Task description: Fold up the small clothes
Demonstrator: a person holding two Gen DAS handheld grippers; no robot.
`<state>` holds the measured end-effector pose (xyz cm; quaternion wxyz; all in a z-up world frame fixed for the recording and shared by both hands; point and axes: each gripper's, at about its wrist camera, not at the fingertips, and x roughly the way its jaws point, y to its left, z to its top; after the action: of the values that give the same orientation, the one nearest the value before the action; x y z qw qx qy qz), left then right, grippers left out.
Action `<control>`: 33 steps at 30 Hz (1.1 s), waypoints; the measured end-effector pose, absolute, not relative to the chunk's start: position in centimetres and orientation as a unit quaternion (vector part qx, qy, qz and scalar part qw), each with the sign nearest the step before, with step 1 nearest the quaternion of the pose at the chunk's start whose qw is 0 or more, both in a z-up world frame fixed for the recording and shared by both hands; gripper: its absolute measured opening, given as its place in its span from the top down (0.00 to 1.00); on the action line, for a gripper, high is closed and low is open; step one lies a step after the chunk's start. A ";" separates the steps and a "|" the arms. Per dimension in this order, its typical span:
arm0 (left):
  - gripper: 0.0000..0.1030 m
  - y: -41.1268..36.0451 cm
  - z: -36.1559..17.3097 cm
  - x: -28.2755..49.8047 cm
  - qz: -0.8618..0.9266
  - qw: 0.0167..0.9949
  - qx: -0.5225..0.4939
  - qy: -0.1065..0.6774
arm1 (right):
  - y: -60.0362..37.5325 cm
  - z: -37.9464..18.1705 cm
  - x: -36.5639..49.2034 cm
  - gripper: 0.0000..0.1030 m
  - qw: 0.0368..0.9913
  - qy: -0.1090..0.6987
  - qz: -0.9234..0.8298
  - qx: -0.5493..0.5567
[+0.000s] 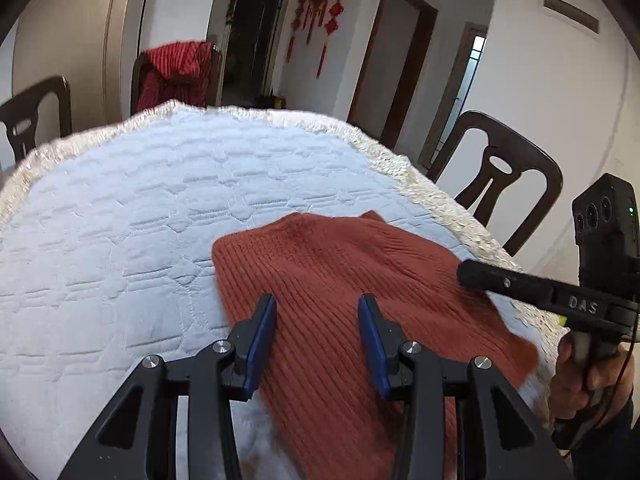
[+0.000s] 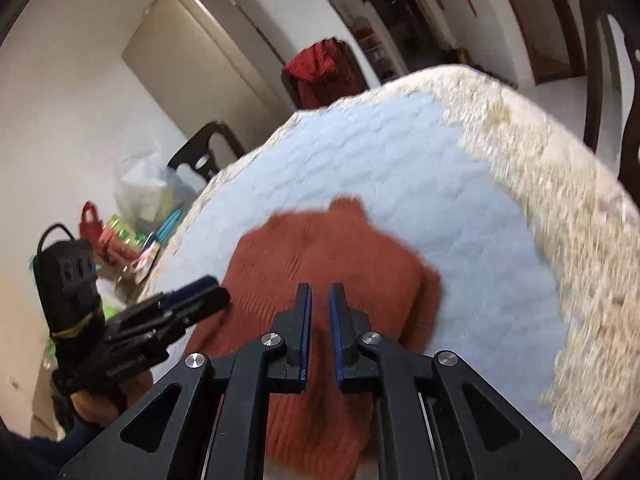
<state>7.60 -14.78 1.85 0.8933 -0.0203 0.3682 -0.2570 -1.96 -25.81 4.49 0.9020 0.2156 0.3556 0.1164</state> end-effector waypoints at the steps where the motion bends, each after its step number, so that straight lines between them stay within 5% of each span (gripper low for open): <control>1: 0.57 -15.0 1.1 8.1 -0.256 0.888 -0.022 0.382 | -26.2 4.0 -0.8 0.92 0.901 0.364 0.099 0.214; 8: 0.57 -15.1 1.1 8.0 -0.254 0.886 -0.024 0.387 | -27.2 2.1 0.2 0.94 0.893 0.382 0.074 0.225; 16: 0.57 -12.2 3.7 2.5 -0.282 0.890 -0.036 0.357 | -25.5 6.0 -5.6 0.91 0.914 0.345 0.124 0.175; 33: 0.69 -11.2 2.9 -1.4 -0.290 0.884 -0.040 0.365 | -24.7 4.6 -8.7 0.95 0.911 0.370 0.122 0.133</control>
<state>-1.40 -11.18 2.90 0.8835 -0.0396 0.3653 -0.2905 -8.72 -24.70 4.61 0.9112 0.1331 0.3704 0.1218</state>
